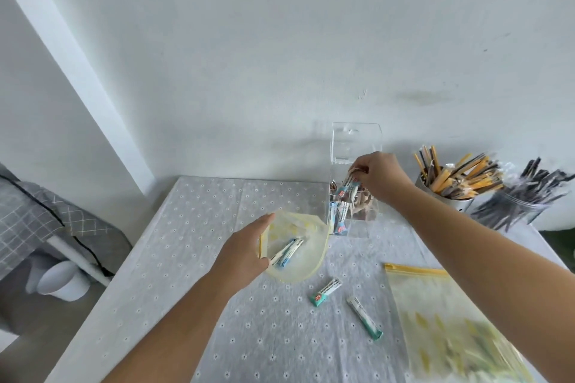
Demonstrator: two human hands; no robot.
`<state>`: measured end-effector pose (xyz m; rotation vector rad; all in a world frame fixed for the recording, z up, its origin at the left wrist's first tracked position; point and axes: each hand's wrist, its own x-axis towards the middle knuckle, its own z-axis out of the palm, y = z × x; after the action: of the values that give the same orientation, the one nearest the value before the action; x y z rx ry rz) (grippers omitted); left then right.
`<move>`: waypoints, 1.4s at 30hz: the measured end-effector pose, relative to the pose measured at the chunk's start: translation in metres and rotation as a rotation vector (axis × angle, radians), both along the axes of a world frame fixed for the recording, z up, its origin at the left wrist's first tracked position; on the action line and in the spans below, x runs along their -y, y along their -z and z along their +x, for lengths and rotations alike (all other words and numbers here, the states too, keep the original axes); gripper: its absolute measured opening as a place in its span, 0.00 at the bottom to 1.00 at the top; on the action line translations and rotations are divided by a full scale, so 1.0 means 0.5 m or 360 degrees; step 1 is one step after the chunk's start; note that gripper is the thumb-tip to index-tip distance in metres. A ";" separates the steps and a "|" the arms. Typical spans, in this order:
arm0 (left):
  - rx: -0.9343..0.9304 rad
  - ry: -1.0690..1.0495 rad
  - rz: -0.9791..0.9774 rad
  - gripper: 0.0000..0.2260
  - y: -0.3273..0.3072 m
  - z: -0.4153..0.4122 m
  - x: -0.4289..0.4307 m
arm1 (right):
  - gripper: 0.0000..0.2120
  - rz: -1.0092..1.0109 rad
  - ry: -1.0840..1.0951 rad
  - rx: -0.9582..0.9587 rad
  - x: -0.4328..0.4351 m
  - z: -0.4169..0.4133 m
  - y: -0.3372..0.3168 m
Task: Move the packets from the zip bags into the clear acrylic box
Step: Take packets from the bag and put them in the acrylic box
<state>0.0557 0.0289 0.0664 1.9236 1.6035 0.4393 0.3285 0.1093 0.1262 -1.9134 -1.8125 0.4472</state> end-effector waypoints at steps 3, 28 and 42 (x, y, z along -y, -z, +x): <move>-0.0047 0.0031 0.0021 0.37 -0.003 0.006 0.001 | 0.09 -0.0100 -0.0060 0.0161 -0.041 0.003 0.042; 0.0038 -0.0029 -0.0027 0.36 -0.018 0.015 -0.010 | 0.05 -0.0055 -0.0382 -0.0270 0.071 -0.089 0.044; 0.0097 0.0144 0.0014 0.38 -0.001 0.007 0.019 | 0.23 -0.0691 -0.0771 0.0335 0.051 -0.249 0.243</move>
<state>0.0593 0.0193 0.0670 1.9618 1.4724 0.4637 0.2041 0.0836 0.0047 -1.8191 -2.4961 0.8908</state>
